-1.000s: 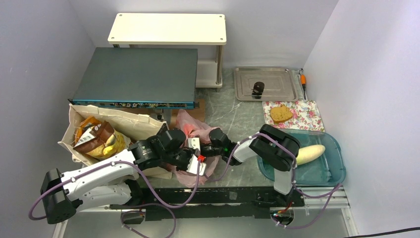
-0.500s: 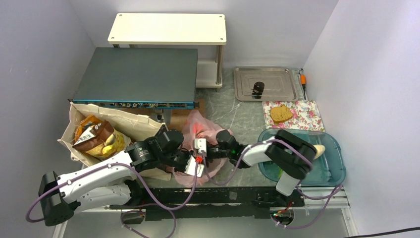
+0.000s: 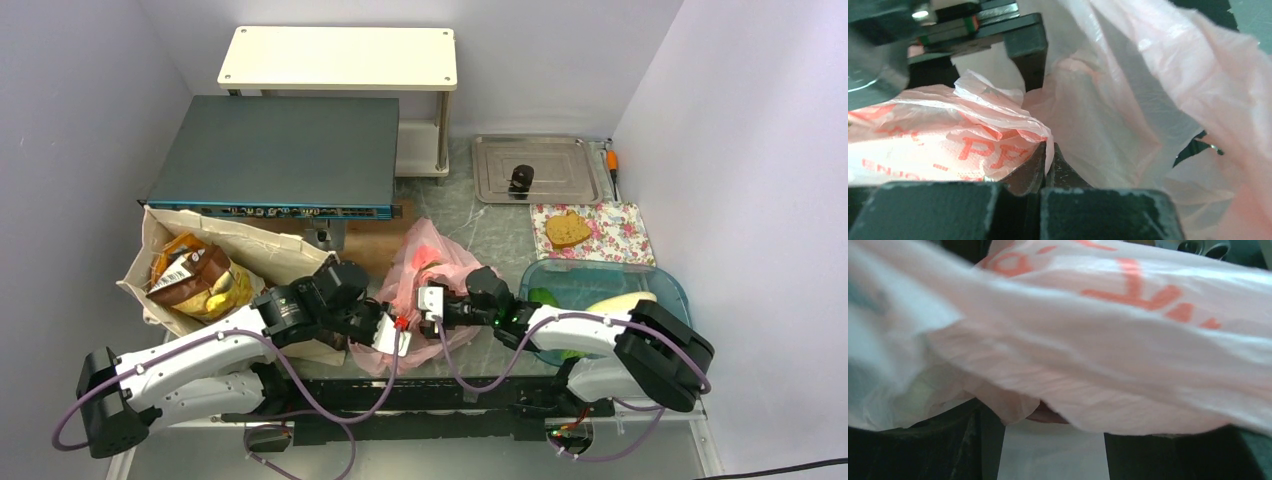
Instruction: Untie the knot of the grocery bags and take out the mixed food
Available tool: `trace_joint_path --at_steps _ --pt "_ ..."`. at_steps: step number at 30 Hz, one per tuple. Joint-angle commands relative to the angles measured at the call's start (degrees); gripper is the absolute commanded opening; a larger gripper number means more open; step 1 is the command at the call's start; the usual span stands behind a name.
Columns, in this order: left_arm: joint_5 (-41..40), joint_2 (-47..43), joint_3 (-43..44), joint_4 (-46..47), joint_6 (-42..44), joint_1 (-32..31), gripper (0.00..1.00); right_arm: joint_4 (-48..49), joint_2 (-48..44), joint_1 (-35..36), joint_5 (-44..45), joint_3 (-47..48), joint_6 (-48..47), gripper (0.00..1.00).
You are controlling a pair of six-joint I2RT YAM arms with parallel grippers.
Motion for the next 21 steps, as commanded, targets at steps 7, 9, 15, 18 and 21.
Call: trace_joint_path --at_steps 7,9,15,18,21 --pt "-3.96 -0.42 1.87 -5.39 0.56 2.7 0.0 -8.18 -10.91 0.05 8.0 -4.72 -2.01 0.0" --pt "-4.79 0.76 2.35 -8.27 1.27 2.79 0.0 -8.2 -12.88 0.05 9.92 -5.35 -1.57 0.0" --pt "-9.88 4.05 1.32 -10.09 1.84 2.89 0.0 -8.54 -18.97 0.05 11.69 -7.48 -1.64 0.0" --pt "-11.96 5.58 1.42 -9.95 2.07 3.06 0.0 -11.29 -22.58 0.05 10.19 -7.71 -1.77 0.0" --pt "-13.59 6.69 1.59 -9.16 1.61 3.44 0.0 -15.56 -27.34 0.05 8.29 -6.83 -1.42 0.0"
